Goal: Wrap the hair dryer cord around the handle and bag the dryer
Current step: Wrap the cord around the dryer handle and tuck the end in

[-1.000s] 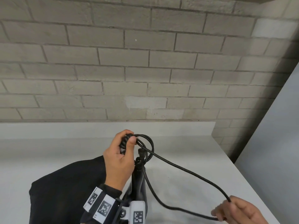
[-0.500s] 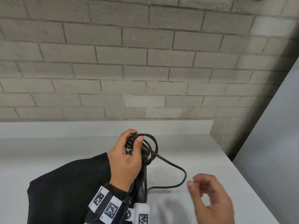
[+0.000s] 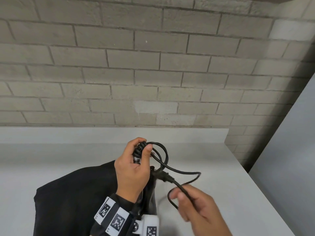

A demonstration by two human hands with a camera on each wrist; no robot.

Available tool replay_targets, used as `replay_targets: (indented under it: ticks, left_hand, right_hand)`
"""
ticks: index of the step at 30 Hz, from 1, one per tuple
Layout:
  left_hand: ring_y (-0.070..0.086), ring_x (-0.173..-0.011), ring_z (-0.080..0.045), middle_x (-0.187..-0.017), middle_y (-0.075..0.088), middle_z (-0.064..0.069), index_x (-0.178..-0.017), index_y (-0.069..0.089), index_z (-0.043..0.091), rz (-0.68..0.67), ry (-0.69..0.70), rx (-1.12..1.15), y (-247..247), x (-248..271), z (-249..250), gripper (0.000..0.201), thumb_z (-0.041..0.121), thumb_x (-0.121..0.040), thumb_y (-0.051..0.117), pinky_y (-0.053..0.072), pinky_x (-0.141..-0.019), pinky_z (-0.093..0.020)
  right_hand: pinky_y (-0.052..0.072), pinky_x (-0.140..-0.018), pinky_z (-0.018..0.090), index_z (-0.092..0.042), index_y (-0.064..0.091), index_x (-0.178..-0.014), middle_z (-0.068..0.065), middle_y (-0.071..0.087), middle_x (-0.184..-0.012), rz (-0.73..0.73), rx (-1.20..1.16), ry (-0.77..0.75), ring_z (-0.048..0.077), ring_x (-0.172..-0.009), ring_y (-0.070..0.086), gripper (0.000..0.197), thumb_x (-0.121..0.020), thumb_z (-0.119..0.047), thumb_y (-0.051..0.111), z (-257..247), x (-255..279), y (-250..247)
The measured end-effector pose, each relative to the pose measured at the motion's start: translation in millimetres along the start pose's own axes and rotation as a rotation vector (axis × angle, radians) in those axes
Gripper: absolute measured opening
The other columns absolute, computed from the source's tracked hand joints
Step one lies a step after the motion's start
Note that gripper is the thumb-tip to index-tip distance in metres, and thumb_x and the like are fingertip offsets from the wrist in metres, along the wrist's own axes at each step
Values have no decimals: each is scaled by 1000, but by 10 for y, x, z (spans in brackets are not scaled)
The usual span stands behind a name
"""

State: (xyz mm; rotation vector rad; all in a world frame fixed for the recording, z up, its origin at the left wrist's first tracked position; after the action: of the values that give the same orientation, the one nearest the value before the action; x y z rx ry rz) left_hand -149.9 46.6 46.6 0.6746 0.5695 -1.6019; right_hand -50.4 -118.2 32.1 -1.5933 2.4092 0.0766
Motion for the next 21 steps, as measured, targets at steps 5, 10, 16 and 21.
replay_targets:
  ticks: [5, 10, 16, 21]
  left_hand:
    - [71, -75, -3, -89, 68, 24, -103, 63, 21, 10, -52, 29, -32, -16, -41, 28, 44, -89, 60, 61, -69, -34]
    - [71, -74, -5, -89, 69, 22, -103, 63, 23, -12, -56, 40, 2, 9, -20, 25, 44, -89, 60, 61, -69, -32]
    - [71, -74, -7, -90, 68, 20, -102, 62, 29, -47, -33, 47, 74, 59, 31, 20, 45, -89, 60, 58, -68, -24]
    - [71, -71, -9, -87, 69, 18, -102, 62, 30, -69, -29, 57, 128, 108, 72, 19, 43, -89, 62, 58, -66, -30]
  right_hand:
    - [34, -54, 10, -26, 66, -51, 0, 59, -53, 26, 430, -38, 0, -48, 49, 52, -78, -67, 49, 190, 251, -570]
    - [33, -62, 2, -25, 34, -42, -10, 40, -43, -78, 967, 74, -8, -49, 45, 59, -80, -58, 65, 703, 366, -788]
    - [41, -61, 7, -38, 56, -59, -20, 56, -57, 8, 850, 85, -3, -59, 56, 26, -75, -56, 64, 739, 293, -605]
    - [44, -79, 18, -12, 66, -87, -4, 61, -85, 504, 696, -569, 10, -84, 56, 24, -77, -32, 73, 82, 103, -235]
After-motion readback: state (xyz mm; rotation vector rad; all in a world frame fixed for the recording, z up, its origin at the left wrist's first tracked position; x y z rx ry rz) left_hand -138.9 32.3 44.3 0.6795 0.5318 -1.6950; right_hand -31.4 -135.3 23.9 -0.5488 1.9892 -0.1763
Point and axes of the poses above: each hand's wrist, its own x-axis away from the middle knuckle, its own y-axis out of the palm, z = x × y, the point moved 3 cm from there along -x, towards the middle knuckle
